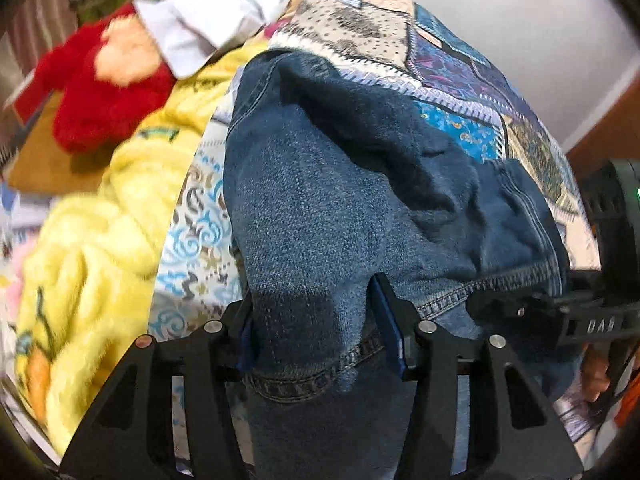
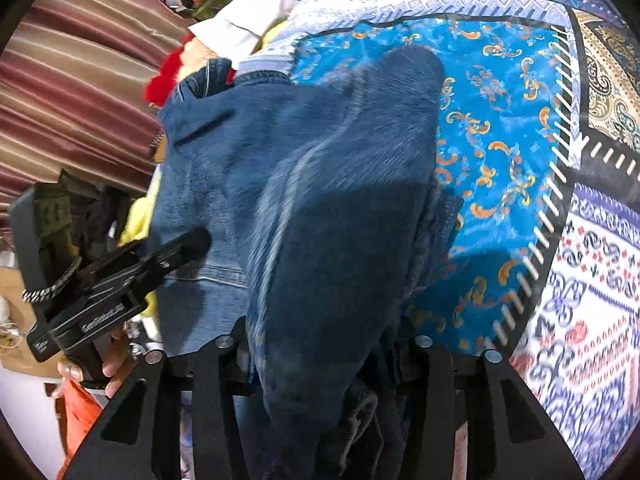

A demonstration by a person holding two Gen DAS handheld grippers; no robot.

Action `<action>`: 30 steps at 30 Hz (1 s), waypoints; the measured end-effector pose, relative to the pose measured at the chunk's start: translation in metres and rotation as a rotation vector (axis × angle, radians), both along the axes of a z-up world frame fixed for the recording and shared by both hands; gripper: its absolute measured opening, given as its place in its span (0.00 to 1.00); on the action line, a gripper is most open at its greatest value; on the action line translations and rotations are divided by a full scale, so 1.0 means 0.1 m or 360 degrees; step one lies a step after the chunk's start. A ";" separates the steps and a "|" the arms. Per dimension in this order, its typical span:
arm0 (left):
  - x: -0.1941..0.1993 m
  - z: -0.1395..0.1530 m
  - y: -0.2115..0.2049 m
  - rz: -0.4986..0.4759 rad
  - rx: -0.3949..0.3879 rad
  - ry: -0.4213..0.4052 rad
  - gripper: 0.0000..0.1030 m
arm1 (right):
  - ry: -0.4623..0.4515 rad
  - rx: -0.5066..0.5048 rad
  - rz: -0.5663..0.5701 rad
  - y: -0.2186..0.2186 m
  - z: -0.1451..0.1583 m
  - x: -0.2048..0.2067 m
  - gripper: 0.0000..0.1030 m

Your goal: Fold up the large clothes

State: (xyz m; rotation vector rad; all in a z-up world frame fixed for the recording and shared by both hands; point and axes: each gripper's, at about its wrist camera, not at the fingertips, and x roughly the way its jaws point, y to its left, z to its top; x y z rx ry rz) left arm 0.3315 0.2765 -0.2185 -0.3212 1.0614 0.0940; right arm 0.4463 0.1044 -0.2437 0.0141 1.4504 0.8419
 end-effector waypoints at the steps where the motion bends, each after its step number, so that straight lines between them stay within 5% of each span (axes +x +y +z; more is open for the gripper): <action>1: -0.02 -0.01 -0.03 -0.0013 0.0042 -0.0009 0.55 | 0.0021 0.0009 0.0004 -0.01 -0.03 0.02 0.51; 6: -0.22 -0.02 -0.17 -0.0076 0.0213 -0.0039 0.72 | -0.0019 -0.0006 -0.0005 -0.22 -0.06 0.10 0.81; 8: -0.32 -0.03 -0.16 -0.0078 0.0285 -0.0061 0.75 | -0.0085 -0.0018 -0.0008 -0.36 0.02 0.08 0.85; 16: -0.43 0.33 0.03 -0.0008 0.0451 -0.0125 0.76 | -0.0413 -0.0035 0.0043 -0.69 0.57 -0.10 0.85; 22: 0.12 0.45 0.26 0.0144 0.0441 -0.0130 0.79 | -0.0697 0.0101 -0.0031 -0.51 0.89 -0.10 0.85; 30: 0.83 0.04 0.24 0.0201 0.0338 0.0004 0.79 | -0.0758 -0.0016 -0.0032 -0.08 0.50 0.10 0.85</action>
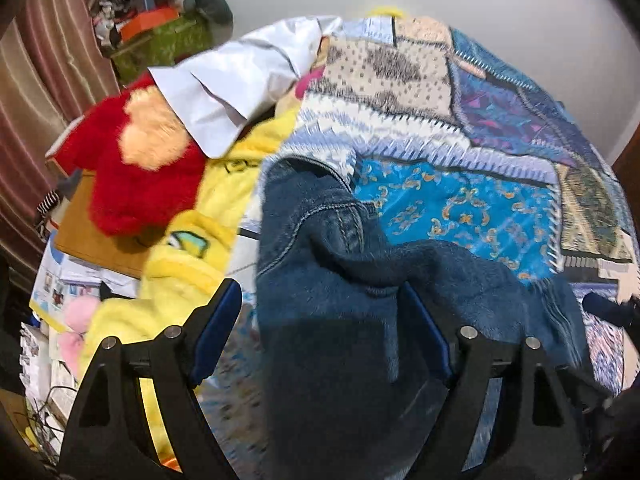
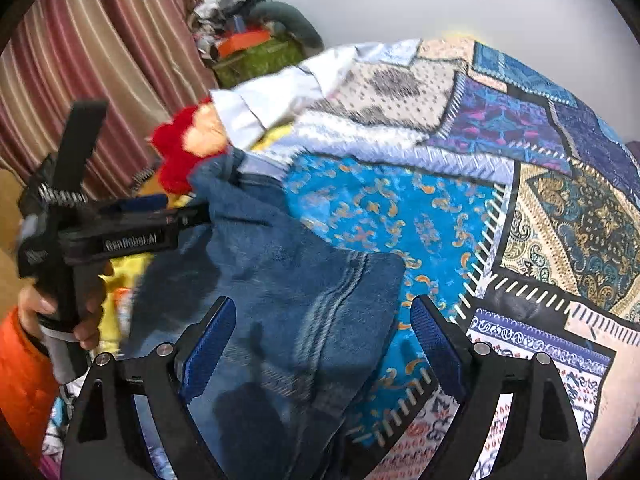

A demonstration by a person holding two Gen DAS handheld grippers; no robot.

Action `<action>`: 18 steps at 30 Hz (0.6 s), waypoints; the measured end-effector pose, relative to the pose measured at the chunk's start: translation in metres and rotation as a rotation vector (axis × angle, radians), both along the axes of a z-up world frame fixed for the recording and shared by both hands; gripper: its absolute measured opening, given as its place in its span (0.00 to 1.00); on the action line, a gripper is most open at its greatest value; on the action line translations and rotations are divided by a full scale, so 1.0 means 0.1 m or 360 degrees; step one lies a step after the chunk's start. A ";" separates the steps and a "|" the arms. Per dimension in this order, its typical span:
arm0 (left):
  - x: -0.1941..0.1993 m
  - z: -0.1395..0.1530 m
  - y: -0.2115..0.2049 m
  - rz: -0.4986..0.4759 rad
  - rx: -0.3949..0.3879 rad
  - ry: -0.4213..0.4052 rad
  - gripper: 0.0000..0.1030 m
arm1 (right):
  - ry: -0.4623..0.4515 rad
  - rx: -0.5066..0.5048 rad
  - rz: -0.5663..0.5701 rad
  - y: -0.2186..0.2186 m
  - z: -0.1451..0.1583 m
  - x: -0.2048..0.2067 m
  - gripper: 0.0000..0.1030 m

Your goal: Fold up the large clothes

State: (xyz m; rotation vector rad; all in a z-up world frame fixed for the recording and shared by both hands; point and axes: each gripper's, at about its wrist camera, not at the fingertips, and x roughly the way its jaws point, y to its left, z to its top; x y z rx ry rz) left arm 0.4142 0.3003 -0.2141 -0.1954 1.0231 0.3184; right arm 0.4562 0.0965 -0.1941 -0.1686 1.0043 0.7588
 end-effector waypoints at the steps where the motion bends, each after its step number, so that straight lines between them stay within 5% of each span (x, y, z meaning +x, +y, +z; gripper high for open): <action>1: 0.04 -0.07 -0.01 0.0008 -0.0013 0.0023 0.80 | 0.0013 -0.0035 -0.0018 -0.01 -0.10 0.04 0.85; 5: 0.04 -0.24 -0.01 0.0035 -0.0070 0.0068 0.86 | 0.0159 -0.0044 -0.0069 -0.22 -0.35 0.15 0.85; 9: -0.16 -0.08 -0.03 0.0042 -0.0091 0.0040 0.85 | 0.0152 -0.0009 -0.0105 -0.43 -0.14 0.09 0.85; 14: -0.65 0.46 -0.20 -0.0030 -0.0040 -0.0096 0.83 | -0.0050 0.0065 -0.0116 -0.67 0.45 -0.23 0.85; 18: -1.30 1.23 -0.44 -0.0110 0.0099 -0.0405 0.83 | -0.0251 0.0251 -0.0136 -0.92 1.13 -0.68 0.85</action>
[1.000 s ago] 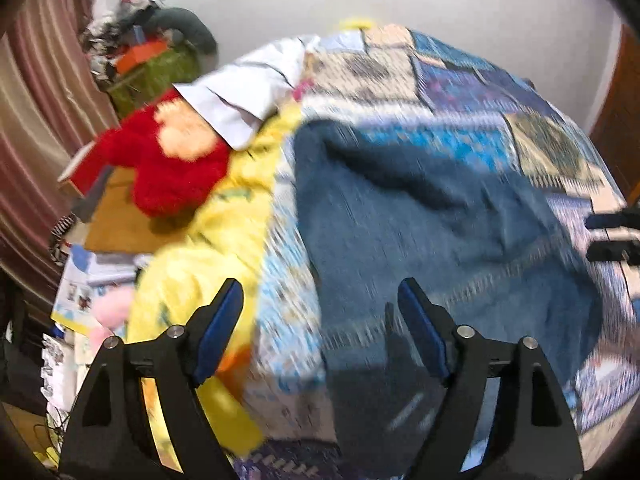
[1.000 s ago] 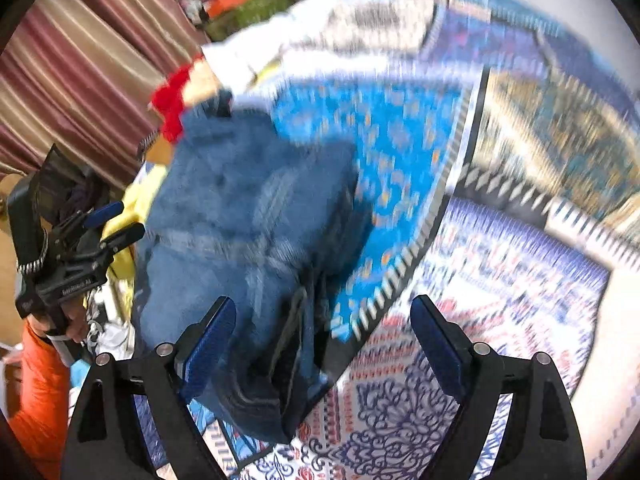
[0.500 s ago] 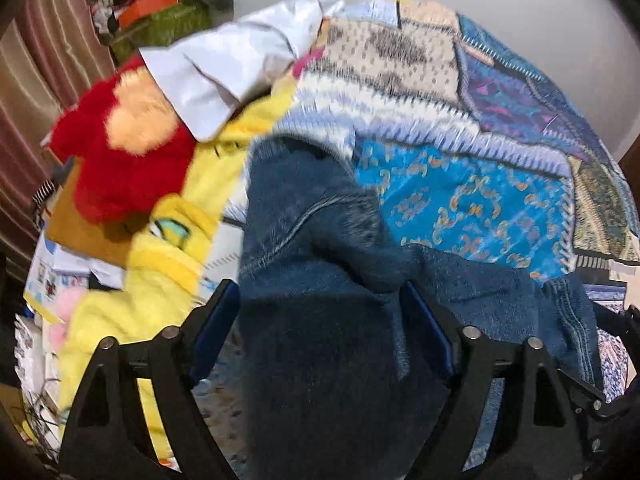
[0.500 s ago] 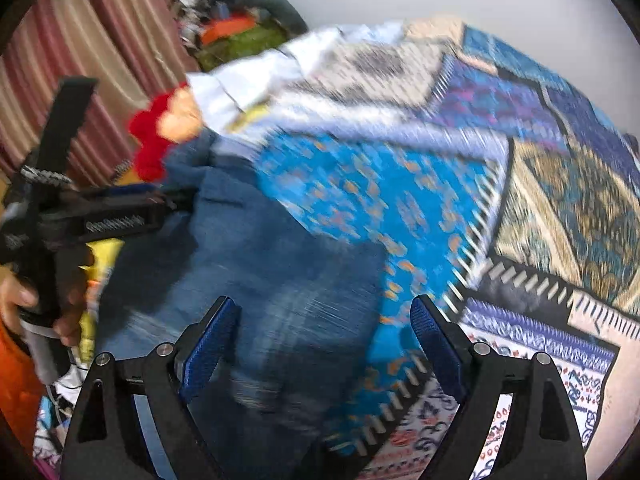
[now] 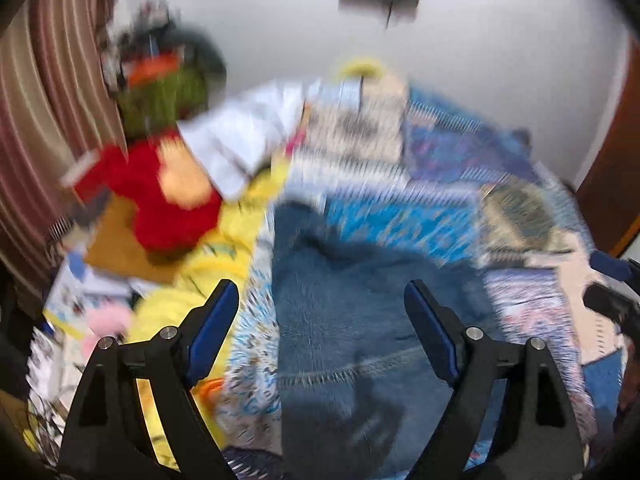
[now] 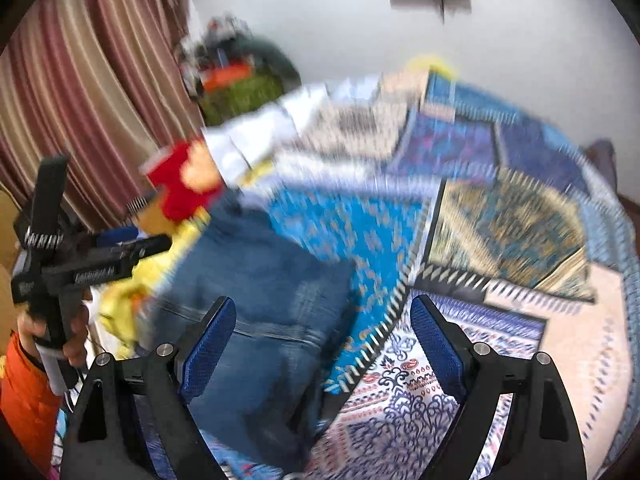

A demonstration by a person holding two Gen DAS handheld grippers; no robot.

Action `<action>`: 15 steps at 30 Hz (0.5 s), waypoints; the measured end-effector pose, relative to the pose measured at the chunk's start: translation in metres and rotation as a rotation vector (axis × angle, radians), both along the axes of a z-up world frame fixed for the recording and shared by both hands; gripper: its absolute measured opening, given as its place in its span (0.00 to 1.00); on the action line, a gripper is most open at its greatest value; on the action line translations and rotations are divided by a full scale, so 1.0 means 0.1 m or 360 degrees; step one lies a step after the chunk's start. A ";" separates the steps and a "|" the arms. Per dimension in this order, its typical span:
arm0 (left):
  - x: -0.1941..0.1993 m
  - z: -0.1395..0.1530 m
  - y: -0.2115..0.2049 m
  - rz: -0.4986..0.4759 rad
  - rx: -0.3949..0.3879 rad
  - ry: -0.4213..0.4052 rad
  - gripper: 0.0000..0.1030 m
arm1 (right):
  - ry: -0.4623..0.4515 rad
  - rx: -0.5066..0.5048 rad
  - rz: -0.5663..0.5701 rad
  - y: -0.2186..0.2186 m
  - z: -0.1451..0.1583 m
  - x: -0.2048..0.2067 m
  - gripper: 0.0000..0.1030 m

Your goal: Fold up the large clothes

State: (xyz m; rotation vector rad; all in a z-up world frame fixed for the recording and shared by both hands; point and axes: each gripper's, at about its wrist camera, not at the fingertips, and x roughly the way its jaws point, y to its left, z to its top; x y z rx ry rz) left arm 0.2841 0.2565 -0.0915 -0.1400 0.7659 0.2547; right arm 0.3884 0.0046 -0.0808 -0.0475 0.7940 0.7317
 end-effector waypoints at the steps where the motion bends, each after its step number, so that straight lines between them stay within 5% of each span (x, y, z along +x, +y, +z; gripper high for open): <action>1: -0.25 0.25 -0.10 -0.0016 0.0043 -0.0111 0.83 | -0.0054 0.0054 -0.0001 -0.06 0.17 -0.13 0.85; 7: -1.29 1.17 -0.61 -0.0068 0.0205 -0.0580 0.83 | -0.0415 0.0312 -0.0005 -0.38 1.05 -0.98 0.85; 15: -2.30 1.48 -1.19 -0.0020 0.0364 -0.0956 0.83 | -0.0691 0.0492 -0.0029 -0.70 1.46 -2.06 0.85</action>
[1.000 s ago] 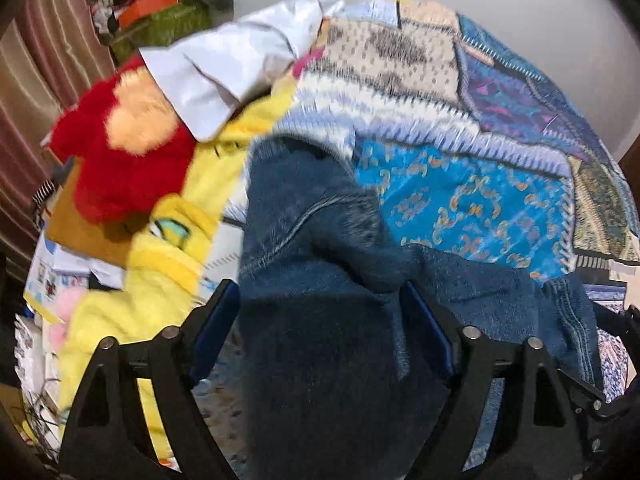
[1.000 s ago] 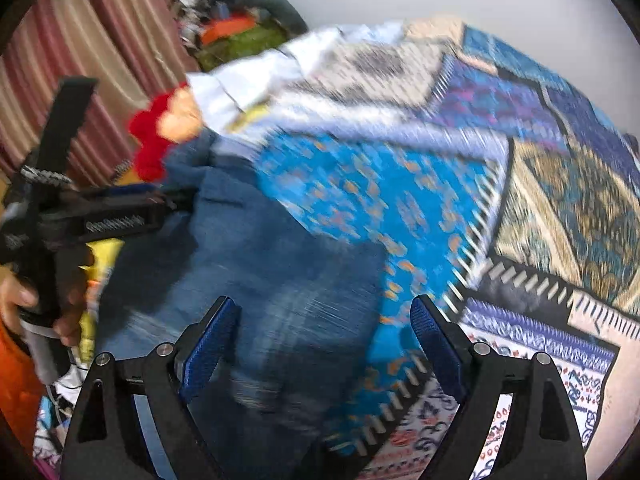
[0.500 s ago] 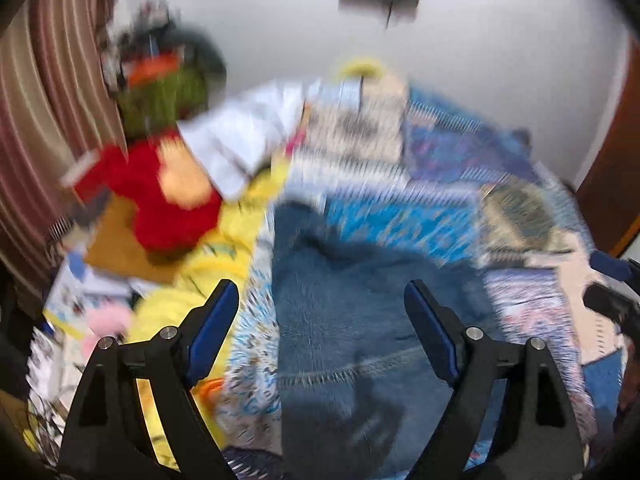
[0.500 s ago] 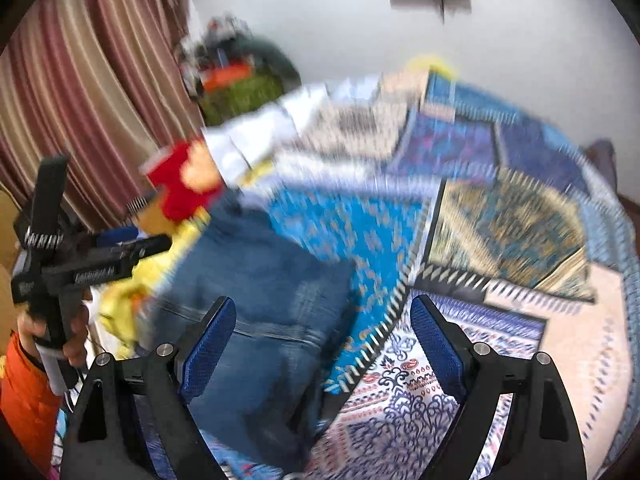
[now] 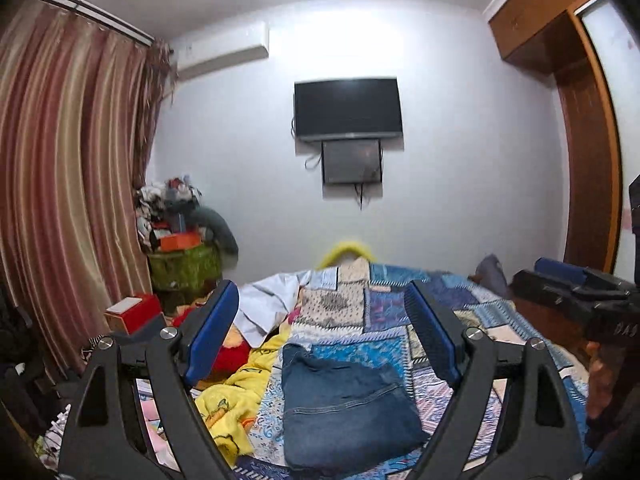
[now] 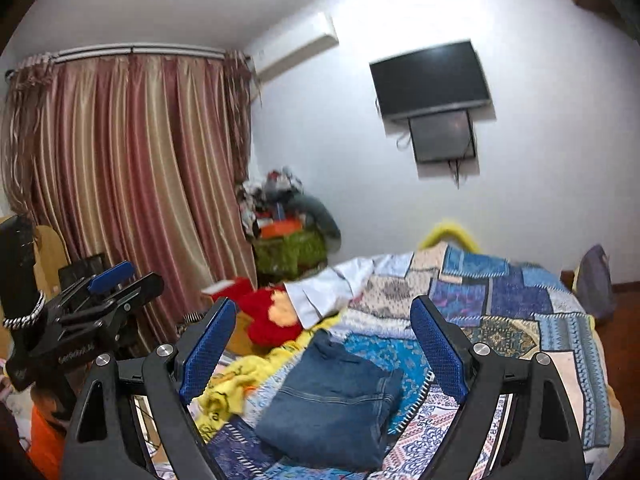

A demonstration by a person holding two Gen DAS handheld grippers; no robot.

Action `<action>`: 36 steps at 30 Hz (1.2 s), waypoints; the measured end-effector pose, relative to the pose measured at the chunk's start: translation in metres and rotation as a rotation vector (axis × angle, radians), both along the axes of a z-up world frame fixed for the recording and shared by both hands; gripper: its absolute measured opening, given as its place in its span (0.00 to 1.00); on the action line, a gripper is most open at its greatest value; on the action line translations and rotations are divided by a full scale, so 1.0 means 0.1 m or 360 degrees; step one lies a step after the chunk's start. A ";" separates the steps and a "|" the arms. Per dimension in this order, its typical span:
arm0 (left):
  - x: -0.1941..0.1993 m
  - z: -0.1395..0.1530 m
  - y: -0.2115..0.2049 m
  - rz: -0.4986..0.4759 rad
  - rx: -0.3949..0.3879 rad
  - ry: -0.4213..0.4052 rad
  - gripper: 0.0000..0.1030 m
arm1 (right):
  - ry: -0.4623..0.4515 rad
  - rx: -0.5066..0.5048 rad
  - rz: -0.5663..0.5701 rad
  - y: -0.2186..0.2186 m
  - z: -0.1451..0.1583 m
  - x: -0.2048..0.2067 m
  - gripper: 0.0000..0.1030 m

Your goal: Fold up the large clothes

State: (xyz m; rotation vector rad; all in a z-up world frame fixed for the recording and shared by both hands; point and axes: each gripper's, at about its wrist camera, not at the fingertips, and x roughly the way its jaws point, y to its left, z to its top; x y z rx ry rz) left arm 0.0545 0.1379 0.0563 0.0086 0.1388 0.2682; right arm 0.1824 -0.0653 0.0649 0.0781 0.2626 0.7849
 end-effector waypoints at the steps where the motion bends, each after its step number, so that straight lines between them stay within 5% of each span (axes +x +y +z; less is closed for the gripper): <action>1: -0.09 -0.02 -0.06 -0.0006 -0.0013 -0.0014 0.83 | -0.0015 0.0000 -0.0006 -0.01 -0.01 -0.09 0.85; 4: -0.22 -0.11 -0.14 0.0014 -0.0021 -0.0010 0.83 | -0.0051 -0.0024 -0.0059 -0.05 -0.08 -0.37 0.85; 9: -0.34 -0.26 -0.20 0.0016 -0.0063 0.0014 1.00 | -0.0020 -0.0078 -0.0136 -0.13 -0.19 -0.61 0.92; 12: -0.36 -0.34 -0.23 0.0041 -0.0027 0.0037 1.00 | 0.0001 -0.0122 -0.0212 -0.16 -0.27 -0.65 1.00; 36: -0.33 -0.48 -0.22 -0.0001 -0.0101 0.0098 1.00 | 0.0032 -0.0187 -0.0234 -0.14 -0.35 -0.65 1.00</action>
